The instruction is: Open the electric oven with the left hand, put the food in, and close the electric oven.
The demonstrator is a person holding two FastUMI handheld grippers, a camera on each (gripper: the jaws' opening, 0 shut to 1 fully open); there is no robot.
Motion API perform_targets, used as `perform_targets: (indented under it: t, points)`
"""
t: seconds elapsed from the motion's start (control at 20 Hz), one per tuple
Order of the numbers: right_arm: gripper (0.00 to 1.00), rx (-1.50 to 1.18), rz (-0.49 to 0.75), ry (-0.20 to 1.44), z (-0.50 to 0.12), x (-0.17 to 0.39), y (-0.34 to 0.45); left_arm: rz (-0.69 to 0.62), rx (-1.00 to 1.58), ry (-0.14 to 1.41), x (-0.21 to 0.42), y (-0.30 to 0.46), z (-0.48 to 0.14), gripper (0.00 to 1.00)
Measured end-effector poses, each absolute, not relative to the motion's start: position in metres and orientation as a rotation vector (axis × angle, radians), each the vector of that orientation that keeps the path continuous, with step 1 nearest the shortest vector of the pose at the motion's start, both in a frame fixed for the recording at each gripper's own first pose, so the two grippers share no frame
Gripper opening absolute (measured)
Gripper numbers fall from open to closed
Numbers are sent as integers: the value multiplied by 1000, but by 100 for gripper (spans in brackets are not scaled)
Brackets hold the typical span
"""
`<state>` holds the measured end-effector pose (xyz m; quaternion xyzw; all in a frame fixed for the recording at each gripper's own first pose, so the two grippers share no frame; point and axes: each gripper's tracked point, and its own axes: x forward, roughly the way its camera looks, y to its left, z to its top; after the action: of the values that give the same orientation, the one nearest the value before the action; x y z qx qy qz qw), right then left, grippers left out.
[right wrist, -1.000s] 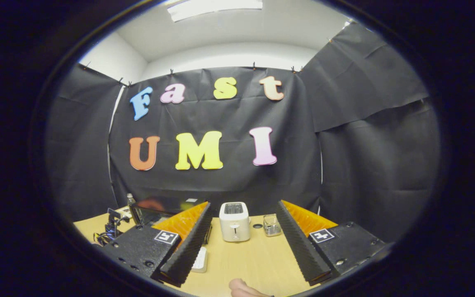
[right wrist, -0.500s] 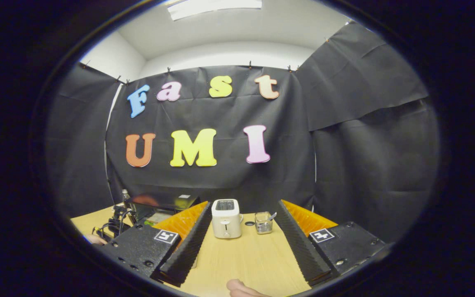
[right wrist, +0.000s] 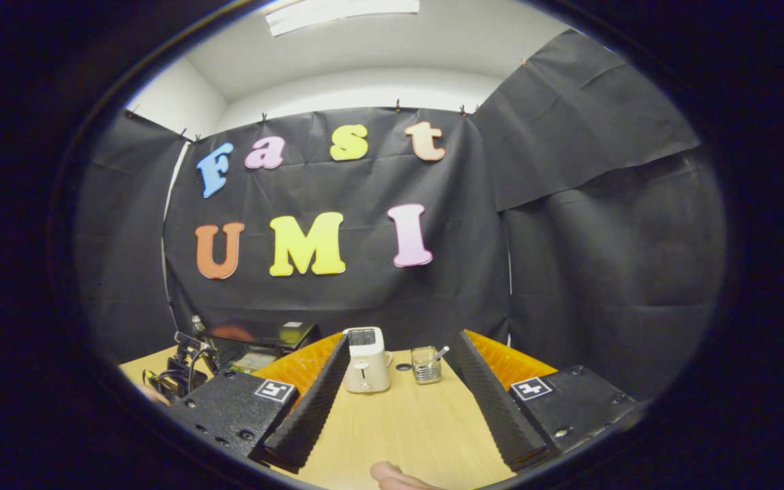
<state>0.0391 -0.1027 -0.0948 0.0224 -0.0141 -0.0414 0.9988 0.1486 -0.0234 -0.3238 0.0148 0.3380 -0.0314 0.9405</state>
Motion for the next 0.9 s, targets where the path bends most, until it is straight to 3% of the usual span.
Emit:
perform_targets:
  t: [0.05,0.1,0.25,0.3,0.35,0.45,0.5,0.55,0.9]
  points:
    - [100,44,-85,-31,-95,38,-104,-63,31,680,150,-22,-321,95]
    - [89,44,-85,-30,-96,37,-104,-62,28,674,151,-22,-317,100]
    - [89,59,-93,-34,-96,33,-107,-64,11,643,156,-21,-303,97]
    - [100,62,-94,-40,-95,33,-108,-61,14,620,162,-19,-298,97]
    - [89,61,-96,-42,-96,30,-109,-55,19,601,167,-16,-294,97]
    - [89,56,-101,-49,-94,28,-111,-53,19,586,177,-14,-287,98]
    - [100,50,-103,-51,-94,25,-112,-56,15,575,182,-14,-283,97]
    - [89,44,-110,-51,-94,24,-114,-59,13,560,189,-13,-277,97]
    - [89,26,-122,-46,-91,14,-116,-18,49,412,253,14,-229,97]
